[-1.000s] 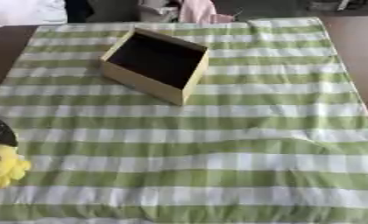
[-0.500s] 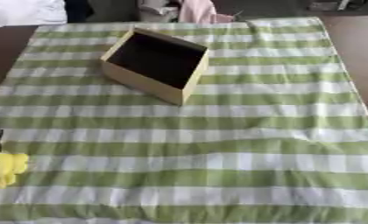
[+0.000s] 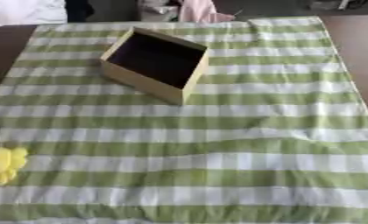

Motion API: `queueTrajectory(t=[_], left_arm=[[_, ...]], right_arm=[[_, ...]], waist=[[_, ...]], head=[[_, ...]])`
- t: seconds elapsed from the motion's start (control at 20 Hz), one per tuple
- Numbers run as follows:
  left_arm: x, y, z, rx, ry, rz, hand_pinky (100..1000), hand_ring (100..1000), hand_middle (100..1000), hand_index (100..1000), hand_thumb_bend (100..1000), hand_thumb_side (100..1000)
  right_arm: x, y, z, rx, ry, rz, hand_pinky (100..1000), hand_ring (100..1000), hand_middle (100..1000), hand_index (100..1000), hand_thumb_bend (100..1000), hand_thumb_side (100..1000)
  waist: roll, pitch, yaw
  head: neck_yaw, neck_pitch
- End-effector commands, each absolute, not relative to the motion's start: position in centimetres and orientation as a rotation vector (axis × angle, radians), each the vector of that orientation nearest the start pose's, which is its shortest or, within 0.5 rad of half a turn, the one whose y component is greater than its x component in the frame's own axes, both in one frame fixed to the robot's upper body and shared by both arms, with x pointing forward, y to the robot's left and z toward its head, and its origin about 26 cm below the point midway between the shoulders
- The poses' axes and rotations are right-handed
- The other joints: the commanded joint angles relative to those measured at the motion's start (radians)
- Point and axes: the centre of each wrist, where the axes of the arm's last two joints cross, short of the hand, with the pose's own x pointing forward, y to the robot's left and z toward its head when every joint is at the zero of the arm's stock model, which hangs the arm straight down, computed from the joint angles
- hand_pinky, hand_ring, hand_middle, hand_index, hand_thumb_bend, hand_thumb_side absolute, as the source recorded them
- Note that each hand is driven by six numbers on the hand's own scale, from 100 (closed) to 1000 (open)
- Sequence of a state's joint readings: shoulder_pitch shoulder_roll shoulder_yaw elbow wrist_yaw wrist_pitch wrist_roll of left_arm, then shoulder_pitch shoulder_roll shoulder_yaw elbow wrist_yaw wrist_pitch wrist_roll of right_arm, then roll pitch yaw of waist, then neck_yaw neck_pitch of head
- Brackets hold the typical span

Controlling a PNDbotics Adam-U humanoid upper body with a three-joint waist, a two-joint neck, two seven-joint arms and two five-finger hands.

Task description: Pick up objects on the table and place them in the box.

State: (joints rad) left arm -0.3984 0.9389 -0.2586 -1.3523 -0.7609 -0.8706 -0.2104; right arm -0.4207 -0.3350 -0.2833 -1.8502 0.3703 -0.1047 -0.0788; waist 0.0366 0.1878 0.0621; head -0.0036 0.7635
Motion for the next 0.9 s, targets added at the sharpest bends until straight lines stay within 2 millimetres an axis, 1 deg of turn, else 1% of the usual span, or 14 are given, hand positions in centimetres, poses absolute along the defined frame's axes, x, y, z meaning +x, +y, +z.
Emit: queueTrajectory(t=[0.05,0.15,0.2,0.35,0.5,0.6,0.65,0.7,0.8,0.9], left_arm=[[35.9,41.8,18.8,-0.892,1.986,2.736,409,535,456,569,141,100],[36.4,41.1,19.9,-0.9,2.017,2.684,407,534,455,567,134,100],[36.7,40.8,20.5,-0.902,2.027,2.659,408,534,460,568,152,100],[37.5,39.5,22.0,-0.897,2.034,2.608,408,537,467,572,163,100],[38.3,38.3,23.2,-0.883,2.037,2.571,406,537,469,575,154,100],[38.9,37.1,24.0,-0.862,2.056,2.53,403,535,468,575,135,100],[39.4,36.4,24.3,-0.846,2.066,2.511,402,535,469,575,129,100],[40.0,35.4,24.7,-0.824,2.083,2.487,398,534,468,576,100,100],[41.4,33.4,25.4,-0.775,2.123,2.445,393,530,466,573,100,100],[42.9,30.7,26.2,-0.719,2.166,2.392,387,525,464,571,100,100]], right_arm=[[32.2,-33.5,24.3,-0.908,-2.352,0.299,643,718,750,773,100,787],[32.3,-33.6,24.4,-0.914,-2.354,0.303,643,718,750,773,100,786],[32.3,-33.5,24.4,-0.915,-2.354,0.302,643,718,750,773,100,787],[32.2,-33.4,24.3,-0.908,-2.356,0.297,641,718,750,772,100,787],[32.2,-33.4,24.3,-0.904,-2.357,0.295,641,718,750,772,100,785],[32.2,-33.4,24.2,-0.899,-2.358,0.294,641,717,749,772,100,785],[32.2,-33.3,24.2,-0.896,-2.359,0.294,641,717,749,772,100,785],[32.2,-33.3,24.2,-0.891,-2.36,0.296,641,717,749,772,100,784],[32.2,-33.2,24.2,-0.886,-2.362,0.299,642,717,749,772,100,783],[32.3,-33.0,24.3,-0.879,-2.366,0.301,644,718,750,772,100,780]], waist=[[0.001,-0.017,-0.002],[0.002,-0.018,-0.004],[0.002,-0.018,-0.006],[0.004,-0.018,-0.01],[0.005,-0.017,-0.015],[0.005,-0.017,-0.017],[0.005,-0.017,-0.018],[0.005,-0.018,-0.02],[0.003,-0.019,-0.022],[-0.002,-0.018,-0.027]], head=[[0.003,0.006],[0.006,0.006],[0.008,0.006],[0.01,0.006],[0.011,0.006],[0.013,0.006],[0.014,0.006],[0.015,0.006],[0.018,0.006],[0.021,0.006]])
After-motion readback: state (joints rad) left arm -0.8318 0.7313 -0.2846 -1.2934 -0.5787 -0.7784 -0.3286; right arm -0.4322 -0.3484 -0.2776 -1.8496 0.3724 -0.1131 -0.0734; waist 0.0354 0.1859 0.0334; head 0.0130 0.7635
